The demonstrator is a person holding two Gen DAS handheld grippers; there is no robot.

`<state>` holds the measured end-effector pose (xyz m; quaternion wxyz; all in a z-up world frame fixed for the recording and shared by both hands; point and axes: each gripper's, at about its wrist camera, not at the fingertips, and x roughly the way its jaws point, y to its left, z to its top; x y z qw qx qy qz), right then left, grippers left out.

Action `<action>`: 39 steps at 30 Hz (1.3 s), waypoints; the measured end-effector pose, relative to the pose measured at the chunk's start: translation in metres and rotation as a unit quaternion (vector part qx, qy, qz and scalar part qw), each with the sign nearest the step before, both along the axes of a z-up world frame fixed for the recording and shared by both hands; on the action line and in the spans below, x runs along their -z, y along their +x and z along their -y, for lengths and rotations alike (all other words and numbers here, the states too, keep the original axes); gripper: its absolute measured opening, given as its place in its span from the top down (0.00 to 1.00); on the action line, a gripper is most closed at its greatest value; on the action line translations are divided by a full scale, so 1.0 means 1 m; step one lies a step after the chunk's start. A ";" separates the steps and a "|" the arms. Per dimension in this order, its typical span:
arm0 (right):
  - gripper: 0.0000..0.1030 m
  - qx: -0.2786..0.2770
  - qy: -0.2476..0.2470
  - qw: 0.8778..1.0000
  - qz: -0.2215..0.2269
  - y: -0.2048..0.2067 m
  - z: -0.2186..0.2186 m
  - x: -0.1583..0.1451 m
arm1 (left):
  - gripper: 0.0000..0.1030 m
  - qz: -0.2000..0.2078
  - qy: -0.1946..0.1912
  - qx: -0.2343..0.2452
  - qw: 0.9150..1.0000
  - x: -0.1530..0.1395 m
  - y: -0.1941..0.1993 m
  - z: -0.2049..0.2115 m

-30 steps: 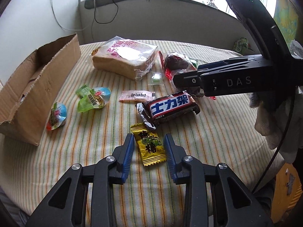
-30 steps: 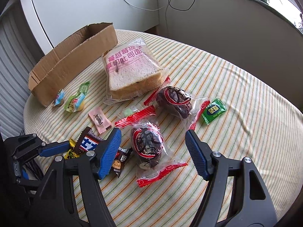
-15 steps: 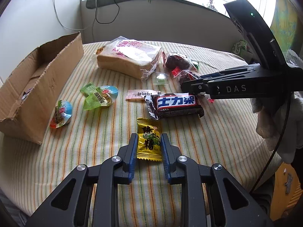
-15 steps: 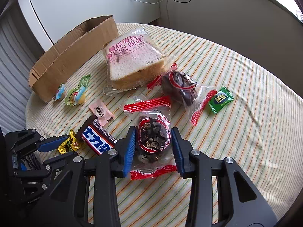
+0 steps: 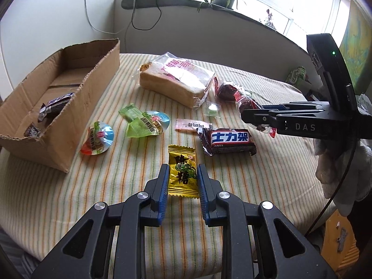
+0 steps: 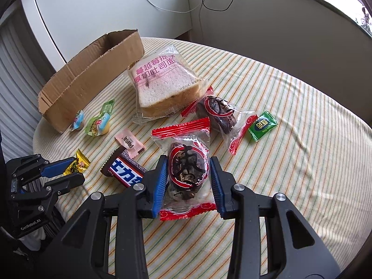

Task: Organize snacks
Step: 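Carry the yellow candy and red pastry into the box and release both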

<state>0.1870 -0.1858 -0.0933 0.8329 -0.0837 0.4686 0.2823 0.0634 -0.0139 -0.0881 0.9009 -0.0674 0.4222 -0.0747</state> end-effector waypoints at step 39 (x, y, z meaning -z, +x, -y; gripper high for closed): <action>0.64 -0.087 0.003 0.994 0.061 -0.025 -0.172 -0.056 | 0.79 0.072 -0.017 -0.132 0.989 -0.050 0.007 -0.173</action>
